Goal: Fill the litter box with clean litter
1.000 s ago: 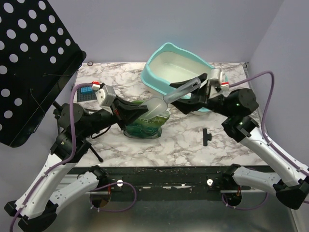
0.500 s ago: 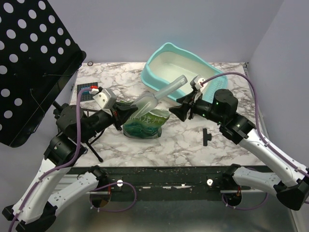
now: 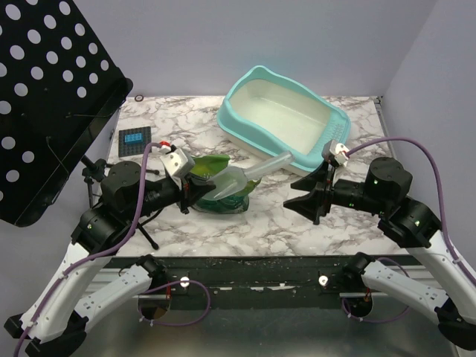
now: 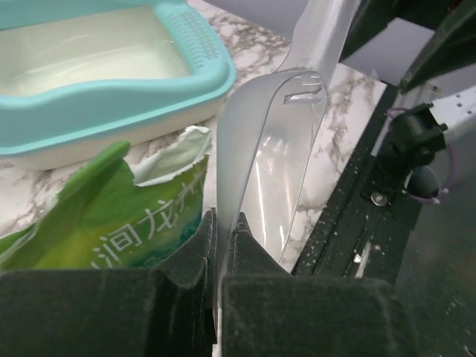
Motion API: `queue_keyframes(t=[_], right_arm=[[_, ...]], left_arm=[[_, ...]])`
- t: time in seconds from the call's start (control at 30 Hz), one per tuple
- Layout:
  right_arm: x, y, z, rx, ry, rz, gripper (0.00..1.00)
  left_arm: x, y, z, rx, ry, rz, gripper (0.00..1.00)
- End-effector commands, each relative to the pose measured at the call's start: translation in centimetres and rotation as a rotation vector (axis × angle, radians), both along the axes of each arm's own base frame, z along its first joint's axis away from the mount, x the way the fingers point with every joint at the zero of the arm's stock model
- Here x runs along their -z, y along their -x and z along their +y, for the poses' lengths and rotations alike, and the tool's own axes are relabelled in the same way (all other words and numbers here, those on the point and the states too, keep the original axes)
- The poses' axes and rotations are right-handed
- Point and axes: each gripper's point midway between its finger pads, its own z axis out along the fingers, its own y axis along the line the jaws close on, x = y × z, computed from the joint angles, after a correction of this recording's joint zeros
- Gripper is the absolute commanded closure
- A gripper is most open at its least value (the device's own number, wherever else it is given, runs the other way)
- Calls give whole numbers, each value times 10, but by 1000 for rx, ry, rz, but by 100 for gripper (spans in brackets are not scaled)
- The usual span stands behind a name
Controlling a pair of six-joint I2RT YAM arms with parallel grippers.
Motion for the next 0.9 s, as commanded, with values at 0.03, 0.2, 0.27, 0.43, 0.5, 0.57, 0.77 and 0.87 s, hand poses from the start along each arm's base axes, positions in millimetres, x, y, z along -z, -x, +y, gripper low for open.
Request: queue_keyframes(t=[0.03, 0.2, 0.27, 0.43, 0.5, 0.57, 0.77, 0.87], right_arm=[[-3, 4, -4, -2, 45, 41, 31], [-20, 3, 4, -45, 28, -5, 27], [-30, 6, 6, -69, 1, -30, 27], [-47, 14, 11, -125, -40, -45, 27], [-52, 24, 18, -203, -62, -25, 27], [-57, 34, 23, -271, -86, -4, 28], [-65, 40, 30, -334, -129, 23, 30], [-68, 37, 33, -326, -143, 31, 32]], left_arm=[[16, 32, -11, 176, -10, 69, 100], [16, 44, -12, 231, -9, 84, 100], [15, 48, -12, 248, 0, 84, 100], [15, 51, -14, 266, 13, 87, 100], [16, 50, -14, 264, 16, 86, 100], [17, 50, -15, 266, 20, 89, 100], [17, 48, -17, 266, 31, 91, 100], [14, 46, -18, 259, 38, 83, 100]])
